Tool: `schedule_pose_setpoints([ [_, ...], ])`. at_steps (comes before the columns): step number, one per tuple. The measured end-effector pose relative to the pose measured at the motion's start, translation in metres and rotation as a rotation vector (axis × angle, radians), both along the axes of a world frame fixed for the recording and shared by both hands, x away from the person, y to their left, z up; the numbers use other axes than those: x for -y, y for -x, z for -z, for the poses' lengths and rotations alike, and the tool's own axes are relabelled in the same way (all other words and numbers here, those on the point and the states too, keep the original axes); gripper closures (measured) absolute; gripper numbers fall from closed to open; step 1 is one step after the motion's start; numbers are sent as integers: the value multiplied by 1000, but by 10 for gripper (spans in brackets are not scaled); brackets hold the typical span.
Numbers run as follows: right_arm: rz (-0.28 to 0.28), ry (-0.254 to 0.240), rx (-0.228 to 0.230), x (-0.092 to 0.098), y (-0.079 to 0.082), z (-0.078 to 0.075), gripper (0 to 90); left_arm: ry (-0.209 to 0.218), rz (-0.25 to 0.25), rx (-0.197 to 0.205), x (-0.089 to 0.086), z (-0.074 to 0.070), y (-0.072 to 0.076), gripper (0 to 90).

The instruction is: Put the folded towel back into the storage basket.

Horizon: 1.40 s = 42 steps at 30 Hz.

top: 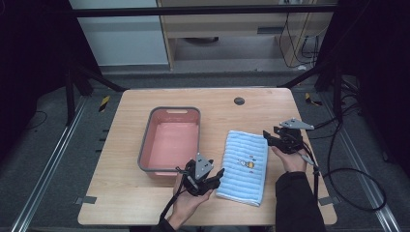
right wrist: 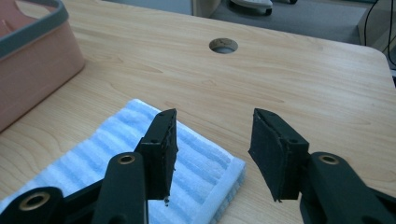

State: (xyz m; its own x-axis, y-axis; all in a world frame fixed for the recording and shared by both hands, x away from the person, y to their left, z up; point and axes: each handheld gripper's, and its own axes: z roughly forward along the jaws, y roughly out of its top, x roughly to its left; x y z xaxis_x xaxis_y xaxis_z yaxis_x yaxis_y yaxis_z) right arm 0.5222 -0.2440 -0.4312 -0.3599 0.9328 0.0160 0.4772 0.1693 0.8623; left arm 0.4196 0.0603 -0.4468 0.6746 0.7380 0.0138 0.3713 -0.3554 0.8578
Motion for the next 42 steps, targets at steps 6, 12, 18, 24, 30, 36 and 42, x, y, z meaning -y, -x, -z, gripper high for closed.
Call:
schedule_pose_setpoints([
  [6, 0, 12, -24, -1, -5, 10, 531, -23, 11, -33, 6, 13, 1, 510],
  [12, 9, 8, -49, -2, -9, 22, 538, -53, 10, -44, 10, 23, 1, 532],
  [18, 28, 22, -93, -1, -12, 35, 533, -68, 4, -73, 11, 34, -2, 550],
  [24, 17, 49, -114, -5, -16, 44, 526, -86, -5, -104, 13, 44, -4, 565],
  [30, 16, 57, -132, -8, -17, 51, 524, -97, -14, -132, 15, 51, -6, 585],
  [36, 33, 55, -171, -2, -18, 62, 528, -98, -9, -156, 17, 53, -7, 613],
  [42, 28, 62, -195, -5, -19, 67, 549, -84, -11, -182, 17, 54, -8, 673],
])
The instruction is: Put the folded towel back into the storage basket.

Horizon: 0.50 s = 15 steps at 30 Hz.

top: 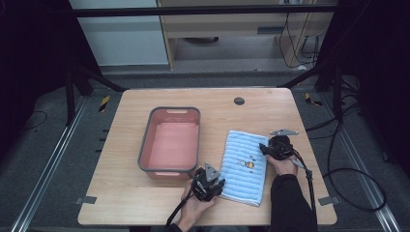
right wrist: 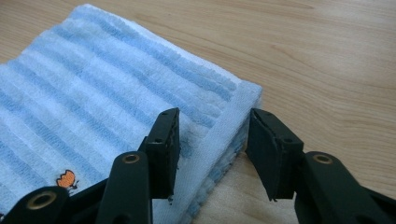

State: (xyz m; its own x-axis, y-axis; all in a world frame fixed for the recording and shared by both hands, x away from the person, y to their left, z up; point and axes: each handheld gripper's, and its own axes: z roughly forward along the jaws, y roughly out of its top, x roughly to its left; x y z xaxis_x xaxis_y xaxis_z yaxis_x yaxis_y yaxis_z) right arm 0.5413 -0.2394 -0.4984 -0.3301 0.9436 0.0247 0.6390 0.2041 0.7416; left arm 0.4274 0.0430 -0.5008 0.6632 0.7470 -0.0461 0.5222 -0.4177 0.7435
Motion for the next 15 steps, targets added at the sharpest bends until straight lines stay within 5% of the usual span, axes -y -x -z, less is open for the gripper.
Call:
schedule_pose_setpoints([
  [15, -29, -61, -28, -3, 1, 1, 822, 33, -27, -17, 2, 0, 2, 859],
])
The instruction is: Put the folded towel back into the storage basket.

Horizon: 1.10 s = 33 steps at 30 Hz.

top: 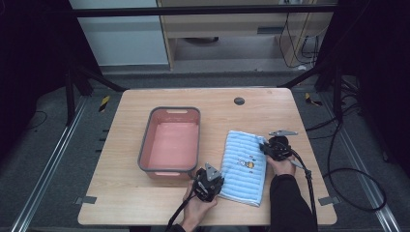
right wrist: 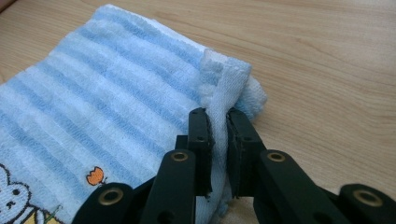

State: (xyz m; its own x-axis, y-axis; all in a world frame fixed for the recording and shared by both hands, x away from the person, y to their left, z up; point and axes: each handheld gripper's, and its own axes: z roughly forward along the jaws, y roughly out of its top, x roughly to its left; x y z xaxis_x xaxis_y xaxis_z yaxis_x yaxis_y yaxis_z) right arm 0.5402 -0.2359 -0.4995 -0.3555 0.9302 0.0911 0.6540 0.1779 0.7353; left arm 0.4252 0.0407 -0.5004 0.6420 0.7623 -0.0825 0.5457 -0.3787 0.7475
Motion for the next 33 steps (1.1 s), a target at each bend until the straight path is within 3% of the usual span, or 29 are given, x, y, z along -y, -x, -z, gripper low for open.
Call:
schedule_pose_setpoints([
  [6, -17, -12, 31, 2, 3, -9, 832, 37, 4, 11, -4, -4, 1, 867],
  [12, -31, -49, 93, 3, 13, -29, 836, 63, 13, 33, -7, -17, 2, 869],
  [18, -52, -54, 164, -2, 21, -51, 837, 77, 25, 60, -10, -31, 4, 869],
  [33, -49, -87, 256, -6, 32, -86, 839, 101, 46, 117, -14, -61, 8, 869],
])
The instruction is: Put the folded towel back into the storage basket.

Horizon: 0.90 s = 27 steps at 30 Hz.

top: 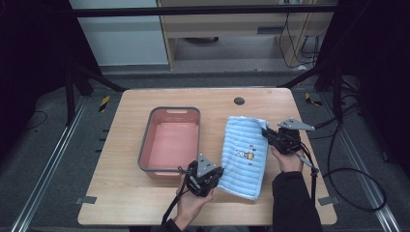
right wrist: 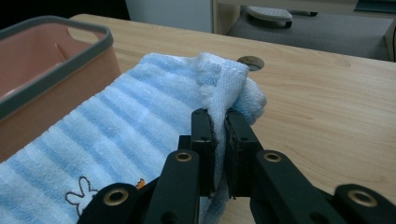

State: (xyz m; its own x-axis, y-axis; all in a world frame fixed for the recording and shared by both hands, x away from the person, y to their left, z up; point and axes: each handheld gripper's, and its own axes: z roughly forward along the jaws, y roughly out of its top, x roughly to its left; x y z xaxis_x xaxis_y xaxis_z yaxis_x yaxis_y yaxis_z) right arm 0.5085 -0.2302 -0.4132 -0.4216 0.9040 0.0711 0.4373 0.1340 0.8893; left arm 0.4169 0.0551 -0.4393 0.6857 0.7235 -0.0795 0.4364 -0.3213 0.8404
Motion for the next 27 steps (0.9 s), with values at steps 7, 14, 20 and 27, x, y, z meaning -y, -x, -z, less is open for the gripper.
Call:
schedule_pose_setpoints([
  [7, -4, 4, 33, -7, 2, -18, 839, 5, 0, 30, -5, -13, 3, 869],
  [14, -11, 1, 66, -12, 4, -38, 839, 18, 1, 69, -13, -31, 5, 869],
  [20, -19, -1, 88, -16, 4, -52, 839, 28, -5, 98, -19, -46, 6, 869],
  [27, -30, -6, 113, -25, 3, -67, 840, 39, -11, 122, -27, -56, 9, 869],
])
